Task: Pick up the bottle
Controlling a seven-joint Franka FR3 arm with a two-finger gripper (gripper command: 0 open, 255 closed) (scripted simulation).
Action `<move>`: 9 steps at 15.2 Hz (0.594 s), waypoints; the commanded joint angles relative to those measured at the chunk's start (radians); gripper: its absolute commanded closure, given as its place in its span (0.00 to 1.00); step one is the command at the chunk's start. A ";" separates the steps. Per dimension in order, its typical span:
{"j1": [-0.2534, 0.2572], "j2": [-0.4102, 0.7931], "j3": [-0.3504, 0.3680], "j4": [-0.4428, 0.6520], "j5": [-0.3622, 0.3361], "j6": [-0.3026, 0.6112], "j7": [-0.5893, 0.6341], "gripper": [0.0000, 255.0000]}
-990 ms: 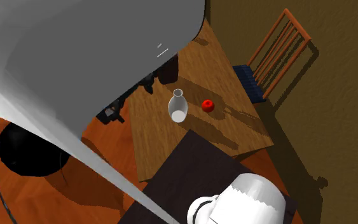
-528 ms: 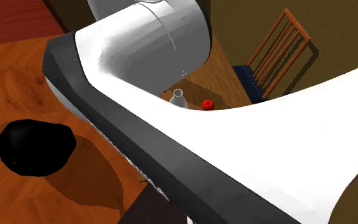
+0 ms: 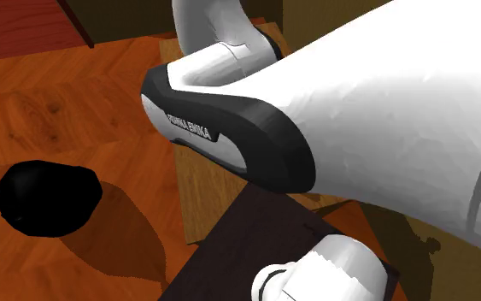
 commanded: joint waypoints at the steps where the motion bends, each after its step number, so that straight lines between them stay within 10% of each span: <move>1: 0.001 0.072 -0.049 0.003 0.006 0.076 -0.050 0.00; 9: 0.063 0.429 -0.213 0.095 0.255 0.323 -0.352 0.00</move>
